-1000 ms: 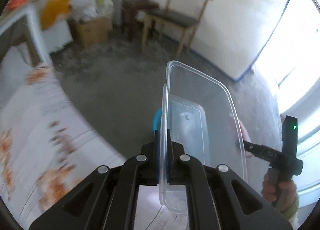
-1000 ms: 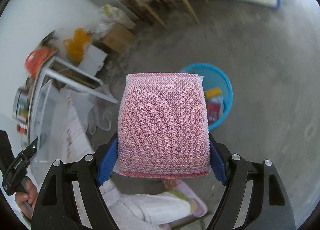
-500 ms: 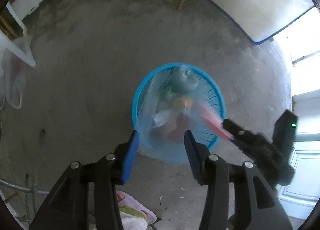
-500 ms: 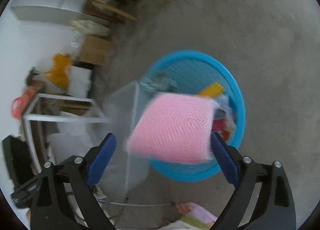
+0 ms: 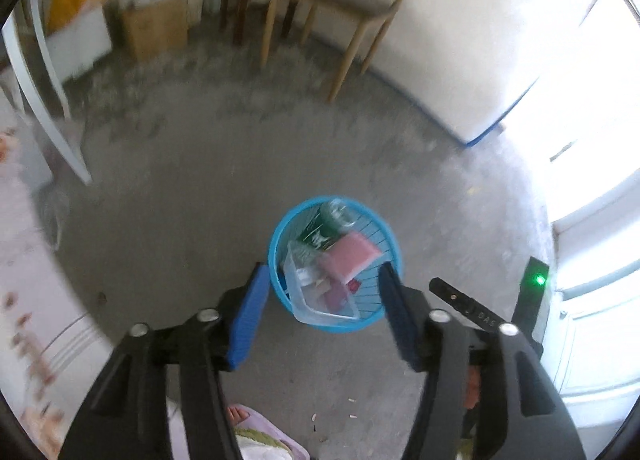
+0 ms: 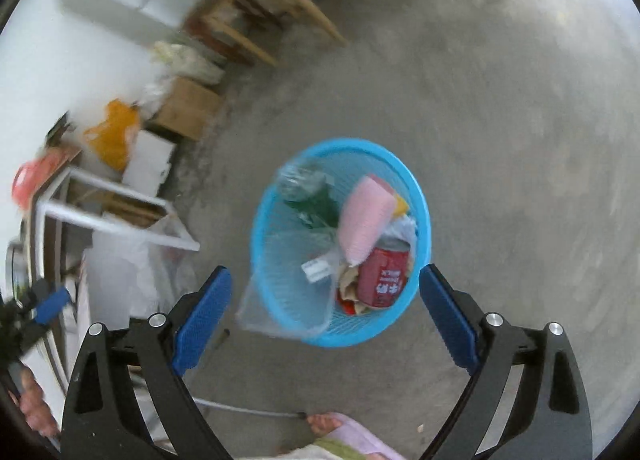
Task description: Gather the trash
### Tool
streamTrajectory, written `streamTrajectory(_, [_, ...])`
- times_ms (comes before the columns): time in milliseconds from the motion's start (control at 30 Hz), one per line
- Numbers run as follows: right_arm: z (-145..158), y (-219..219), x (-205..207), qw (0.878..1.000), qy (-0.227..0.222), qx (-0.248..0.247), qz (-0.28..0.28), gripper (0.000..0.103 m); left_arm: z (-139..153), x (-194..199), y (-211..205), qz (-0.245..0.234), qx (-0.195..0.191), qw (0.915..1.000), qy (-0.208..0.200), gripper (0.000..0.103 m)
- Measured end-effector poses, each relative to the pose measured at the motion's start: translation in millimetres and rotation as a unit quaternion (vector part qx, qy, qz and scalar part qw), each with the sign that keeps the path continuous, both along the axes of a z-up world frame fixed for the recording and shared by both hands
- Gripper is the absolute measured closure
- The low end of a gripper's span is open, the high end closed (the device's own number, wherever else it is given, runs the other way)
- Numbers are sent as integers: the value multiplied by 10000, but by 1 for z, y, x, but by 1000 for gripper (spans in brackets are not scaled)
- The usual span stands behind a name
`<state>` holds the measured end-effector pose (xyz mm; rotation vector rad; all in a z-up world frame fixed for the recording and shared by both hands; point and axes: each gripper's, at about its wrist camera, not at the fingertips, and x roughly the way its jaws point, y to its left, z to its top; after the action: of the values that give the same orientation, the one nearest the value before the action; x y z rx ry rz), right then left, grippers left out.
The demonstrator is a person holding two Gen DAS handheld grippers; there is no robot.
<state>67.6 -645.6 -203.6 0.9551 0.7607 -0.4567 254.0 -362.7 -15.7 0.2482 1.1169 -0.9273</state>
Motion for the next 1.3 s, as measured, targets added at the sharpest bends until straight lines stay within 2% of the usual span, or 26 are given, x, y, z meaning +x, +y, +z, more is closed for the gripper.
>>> streamTrajectory(67, [32, 22, -3, 9980, -120, -518, 355, 13, 25, -22, 33, -32, -249, 9993, -271, 30])
streamTrajectory(133, [65, 55, -9, 9914, -178, -1095, 693, 11, 42, -44, 65, 33, -386, 9982, -452, 26])
streamTrajectory(267, [116, 119, -24, 9731, -361, -1820, 1367, 8, 61, -94, 143, 663, -577, 9933, -747, 16])
streamTrajectory(300, [128, 141, -24, 9640, -423, -2079, 1601, 8, 62, -104, 161, 868, -606, 9908, -842, 14])
streamTrajectory(400, [145, 184, -32, 9436, -375, -2576, 2046, 8, 56, -142, 213, 1519, -597, 9802, -1125, 8])
streamTrajectory(500, [148, 221, -30, 9281, -395, -2646, 2591, 8, 51, -174, 253, 1981, -628, 9713, -1158, 6])
streamTrajectory(567, [149, 245, -28, 9168, -358, -2711, 2910, 8, 53, -190, 273, 2188, -715, 9663, -1155, 6])
streamTrajectory(633, [158, 271, -27, 8981, -336, -2944, 3250, 8, 53, -207, 288, 2413, -771, 9593, -1249, 6])
streamTrajectory(733, [174, 303, -30, 8781, -413, -3359, 3382, 8, 55, -225, 303, 2643, -764, 9522, -1325, 6])
streamTrajectory(800, [182, 318, -34, 8702, -493, -3484, 3449, 8, 60, -232, 313, 2953, -670, 9432, -1368, 6])
streamTrajectory(867, [188, 330, -37, 8663, -511, -3530, 3498, 8, 64, -238, 322, 3198, -716, 9337, -1440, 6])
streamTrajectory(933, [193, 340, -42, 8631, -517, -3580, 3525, 8, 67, -240, 330, 3345, -710, 9278, -1494, 6])
streamTrajectory(1133, [204, 360, -61, 8543, -591, -3889, 3399, 8, 67, -243, 340, 3935, -224, 9023, -1745, 6])
streamTrajectory(1200, [207, 361, -66, 8533, -632, -4007, 3276, 8, 65, -243, 343, 4068, -147, 8965, -1751, 6])
streamTrajectory(1300, [211, 357, -71, 8554, -693, -3996, 3221, 8, 63, -244, 343, 4111, -119, 8941, -1771, 6])
